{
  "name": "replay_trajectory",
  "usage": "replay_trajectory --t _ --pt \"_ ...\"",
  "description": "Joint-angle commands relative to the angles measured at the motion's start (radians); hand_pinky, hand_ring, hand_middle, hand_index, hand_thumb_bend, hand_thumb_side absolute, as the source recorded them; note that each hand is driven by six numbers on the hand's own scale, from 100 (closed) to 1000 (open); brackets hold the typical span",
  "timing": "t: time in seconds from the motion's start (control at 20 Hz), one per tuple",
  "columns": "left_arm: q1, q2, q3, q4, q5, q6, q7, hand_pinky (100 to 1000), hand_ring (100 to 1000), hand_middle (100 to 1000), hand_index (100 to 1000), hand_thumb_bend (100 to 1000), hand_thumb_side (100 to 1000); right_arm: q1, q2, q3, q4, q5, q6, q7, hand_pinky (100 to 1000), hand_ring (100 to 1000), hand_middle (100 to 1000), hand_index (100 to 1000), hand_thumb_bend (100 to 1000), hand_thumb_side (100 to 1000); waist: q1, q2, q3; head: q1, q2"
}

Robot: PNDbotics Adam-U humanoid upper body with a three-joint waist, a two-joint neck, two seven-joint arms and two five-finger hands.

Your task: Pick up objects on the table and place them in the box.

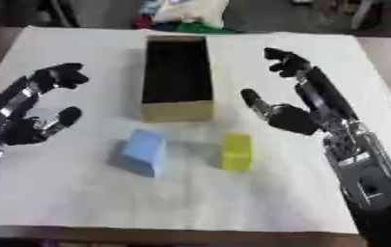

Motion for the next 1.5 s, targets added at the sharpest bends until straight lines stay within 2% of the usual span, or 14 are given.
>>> replay_trajectory --t 0.05,0.6,1.05,1.35,1.5 --pt "-0.009 0.018 0.003 -0.018 0.005 -0.002 -0.004 828 828 754 948 485 744 -0.015 -0.027 0.0 -0.015 -0.004 -0.003 0.006 817 829 879 978 384 698 0.002 -0.017 0.001 0.0 0.005" --pt "-0.008 0.02 0.001 -0.017 0.005 -0.002 -0.006 828 828 754 948 487 746 -0.038 -0.083 0.036 -0.001 -0.014 -0.014 0.047 822 833 882 982 385 695 0.0 -0.018 0.005 0.0 0.007" --pt "-0.008 0.022 -0.004 -0.014 0.005 -0.004 -0.012 828 829 755 949 485 750 -0.086 -0.178 0.138 0.042 -0.071 -0.054 0.174 852 875 921 996 410 668 -0.003 -0.02 0.007 -0.001 0.01" --pt "-0.007 0.024 -0.005 -0.014 0.005 -0.004 -0.013 828 829 756 949 485 753 -0.102 -0.198 0.149 0.054 -0.086 -0.068 0.235 864 889 934 990 426 642 -0.004 -0.021 0.008 -0.002 0.01" --pt "-0.007 0.024 -0.007 -0.012 0.005 -0.004 -0.015 828 829 756 950 485 754 -0.115 -0.214 0.186 0.079 -0.081 -0.083 0.277 863 889 934 989 427 641 -0.004 -0.022 0.008 -0.002 0.01"
